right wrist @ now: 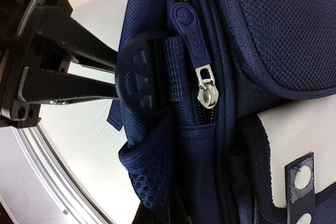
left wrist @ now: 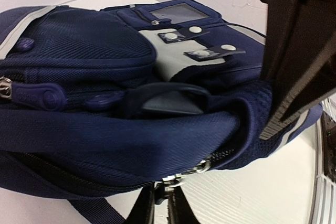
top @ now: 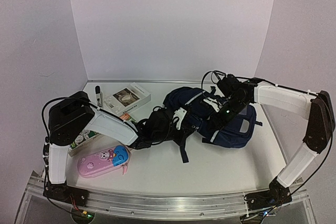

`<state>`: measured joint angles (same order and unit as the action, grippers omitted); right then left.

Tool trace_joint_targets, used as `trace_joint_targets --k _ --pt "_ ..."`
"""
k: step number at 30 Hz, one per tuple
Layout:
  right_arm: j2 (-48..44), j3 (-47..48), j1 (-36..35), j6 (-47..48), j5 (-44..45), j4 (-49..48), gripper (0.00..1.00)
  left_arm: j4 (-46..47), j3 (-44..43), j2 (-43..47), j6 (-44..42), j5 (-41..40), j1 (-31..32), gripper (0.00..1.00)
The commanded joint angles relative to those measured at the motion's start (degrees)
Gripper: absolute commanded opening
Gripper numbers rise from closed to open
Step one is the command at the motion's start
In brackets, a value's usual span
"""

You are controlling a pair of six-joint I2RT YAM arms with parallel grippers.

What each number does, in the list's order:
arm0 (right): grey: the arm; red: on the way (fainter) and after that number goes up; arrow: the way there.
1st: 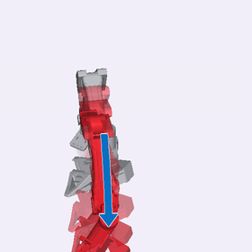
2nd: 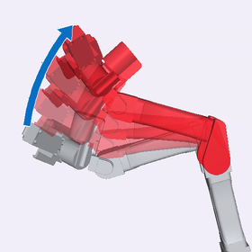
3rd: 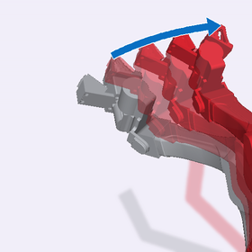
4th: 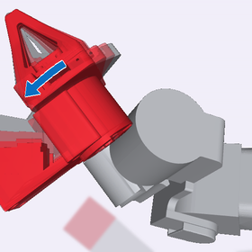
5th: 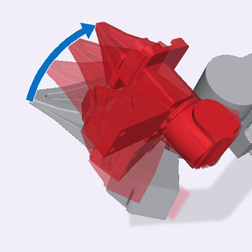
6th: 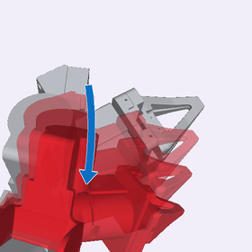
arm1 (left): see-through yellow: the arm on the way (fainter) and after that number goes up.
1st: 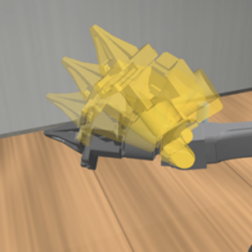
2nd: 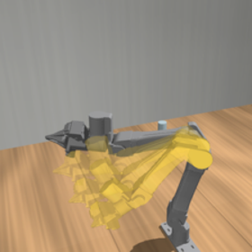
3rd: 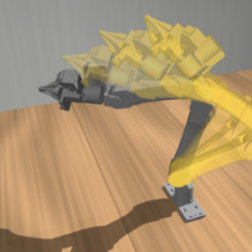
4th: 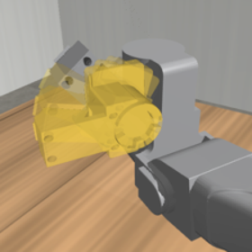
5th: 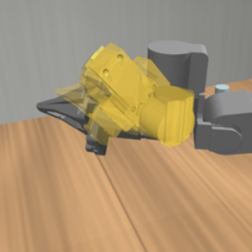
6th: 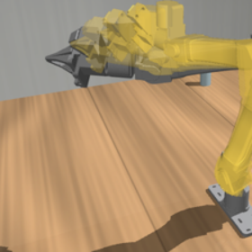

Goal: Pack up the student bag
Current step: Unzip the student bag at the center of the board.

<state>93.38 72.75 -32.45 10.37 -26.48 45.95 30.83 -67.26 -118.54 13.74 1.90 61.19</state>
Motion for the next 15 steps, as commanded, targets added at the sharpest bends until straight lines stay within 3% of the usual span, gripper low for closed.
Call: trace_joint_targets --k 1,8,11,15 --pt "-2.55 2.48 -0.34 -0.44 -3.62 -1.48 0.0 2.96 -1.86 -0.65 0.14 -1.37 0.14 0.07" --pt "-2.47 2.33 -0.34 -0.53 -3.76 -1.41 0.0 3.34 -2.25 -1.22 0.92 -1.12 0.22 0.06" --pt "-2.77 2.06 -0.34 -0.33 -3.25 -1.27 0.0 3.28 -1.66 -0.67 1.79 -1.33 0.25 0.01" --pt "-3.68 1.32 -0.27 0.84 -1.29 -0.75 0.0 1.78 0.31 1.37 3.89 -6.89 0.25 0.0"
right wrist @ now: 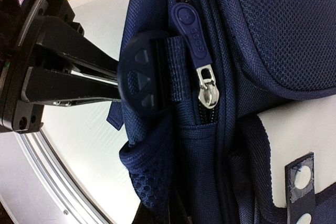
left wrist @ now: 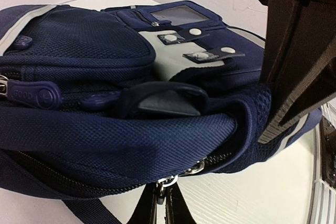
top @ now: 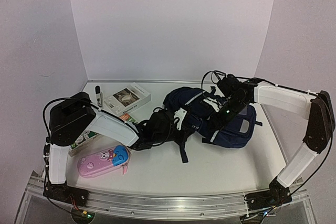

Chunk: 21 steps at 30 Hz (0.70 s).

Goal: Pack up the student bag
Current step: Unzip the student bag at the center of the board.

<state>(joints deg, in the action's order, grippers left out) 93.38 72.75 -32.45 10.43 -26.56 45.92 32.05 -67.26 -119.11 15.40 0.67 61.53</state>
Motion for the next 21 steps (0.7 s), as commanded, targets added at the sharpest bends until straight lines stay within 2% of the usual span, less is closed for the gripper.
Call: trace_joint_targets --k 1,15,17,21 --pt "-3.91 1.16 -0.3 1.05 -0.67 -0.49 0.0 0.04 0.75 2.52 2.26 -6.08 -0.09 0.0" --pt "-7.31 -2.83 2.5 8.28 7.49 2.67 0.0 -5.46 7.05 8.71 1.98 -14.52 -0.4 0.0" --pt "-8.16 -4.56 3.9 10.52 8.95 3.12 0.0 -6.22 7.95 9.5 3.6 -16.13 -1.4 0.0" --pt "-9.6 -7.98 8.78 15.39 9.44 3.88 0.0 -6.83 9.91 11.44 5.83 -14.42 -3.96 0.0"
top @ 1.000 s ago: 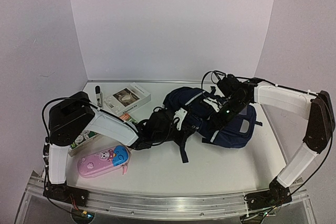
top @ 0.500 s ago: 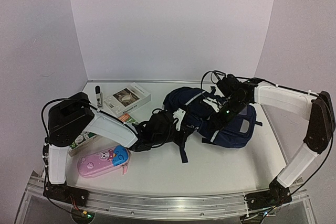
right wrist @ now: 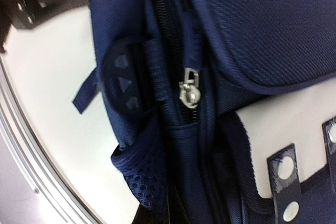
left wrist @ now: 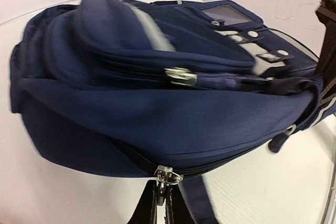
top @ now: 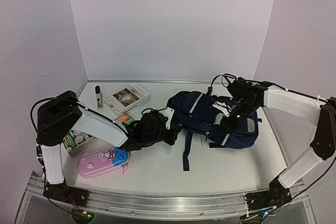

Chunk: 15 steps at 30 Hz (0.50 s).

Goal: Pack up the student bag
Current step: Unzip the student bag at the center of the board.

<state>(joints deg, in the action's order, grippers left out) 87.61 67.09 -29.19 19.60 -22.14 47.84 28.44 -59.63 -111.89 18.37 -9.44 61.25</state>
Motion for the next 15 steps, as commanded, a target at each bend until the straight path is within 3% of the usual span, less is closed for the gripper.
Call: trace_joint_targets --k 1,5,8,11,13,15 --pt "-4.16 -3.15 6.55 7.54 5.07 2.14 0.0 -3.63 2.48 4.5 3.01 -4.04 -4.07 0.0" --pt "-5.21 -7.08 8.88 14.07 8.96 2.04 0.0 -4.87 1.97 4.71 2.99 -1.88 -4.89 0.0" --pt "-3.74 -7.63 10.69 17.21 11.1 1.58 0.03 -5.12 0.17 3.6 2.18 4.12 -4.82 0.0" --pt "-2.5 -4.59 10.8 15.22 6.26 2.78 0.28 -7.69 -5.16 0.32 1.56 11.68 -4.09 0.0" --pt "-2.95 -2.34 10.61 12.54 0.06 3.55 0.59 -8.01 -7.52 -1.59 1.72 15.04 -3.3 0.0" --pt "-3.35 -0.07 10.19 9.97 -6.05 3.58 0.7 -8.07 -8.92 -2.78 2.42 16.73 -2.9 0.0"
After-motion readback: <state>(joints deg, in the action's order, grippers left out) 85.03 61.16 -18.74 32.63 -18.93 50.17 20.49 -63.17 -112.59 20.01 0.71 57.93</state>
